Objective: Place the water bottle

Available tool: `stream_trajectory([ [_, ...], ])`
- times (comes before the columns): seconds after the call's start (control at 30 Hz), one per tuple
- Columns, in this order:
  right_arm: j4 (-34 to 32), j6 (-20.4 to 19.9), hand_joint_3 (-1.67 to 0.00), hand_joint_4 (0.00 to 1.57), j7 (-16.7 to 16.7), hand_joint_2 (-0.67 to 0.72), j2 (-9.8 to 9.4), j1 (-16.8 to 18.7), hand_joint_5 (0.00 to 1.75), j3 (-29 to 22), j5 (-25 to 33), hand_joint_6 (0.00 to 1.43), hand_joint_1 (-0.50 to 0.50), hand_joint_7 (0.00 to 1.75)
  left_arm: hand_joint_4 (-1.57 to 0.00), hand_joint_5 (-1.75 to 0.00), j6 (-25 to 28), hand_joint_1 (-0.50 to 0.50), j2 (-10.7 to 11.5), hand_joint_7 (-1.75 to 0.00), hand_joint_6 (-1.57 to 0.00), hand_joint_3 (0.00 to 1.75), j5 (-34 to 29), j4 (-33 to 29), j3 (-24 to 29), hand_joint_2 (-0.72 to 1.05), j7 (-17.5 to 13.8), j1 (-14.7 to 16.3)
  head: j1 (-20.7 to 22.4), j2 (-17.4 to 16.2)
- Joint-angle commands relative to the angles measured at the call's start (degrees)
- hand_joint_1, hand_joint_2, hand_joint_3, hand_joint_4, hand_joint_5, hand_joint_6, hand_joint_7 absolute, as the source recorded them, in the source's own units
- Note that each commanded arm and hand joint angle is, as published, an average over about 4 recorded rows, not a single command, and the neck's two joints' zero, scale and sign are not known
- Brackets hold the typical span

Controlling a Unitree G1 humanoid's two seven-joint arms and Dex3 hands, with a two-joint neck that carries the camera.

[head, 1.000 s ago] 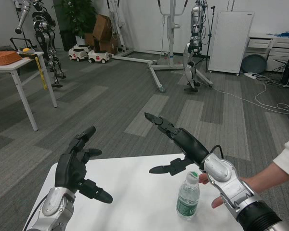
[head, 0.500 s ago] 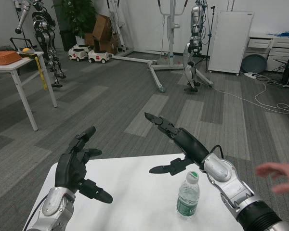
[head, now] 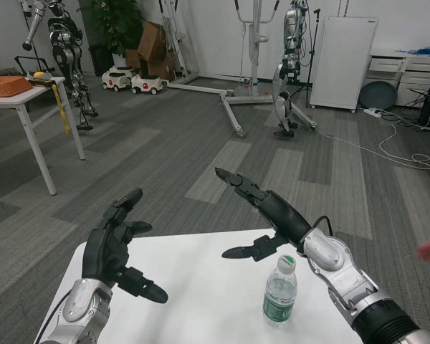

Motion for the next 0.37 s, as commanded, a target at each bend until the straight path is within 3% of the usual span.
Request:
stream_trajectory([
  [0.03,-0.75,0.35,-0.46,0.00,-0.12,-0.35,-0.70,0.08,0.00,-0.51,0.81,0.00,-0.49,0.00,0.00,-1.75,-0.12,-0.50,0.42,-0.37,0.00,0.09,-0.04,0.59,-0.09,-0.55,0.25,-0.86,-0.06,-0.04],
  [0.37,-0.66,0.35,-0.48,0.00,-0.12,-0.35,-0.70,-0.01,0.00,-0.75,0.89,0.00,-0.46,0.00,0.00,-1.75,-0.12,-0.50,0.49,-0.42,0.00,0.09,-0.13,0.59,-0.31,-0.55,0.25,-1.36,0.01,-0.02],
])
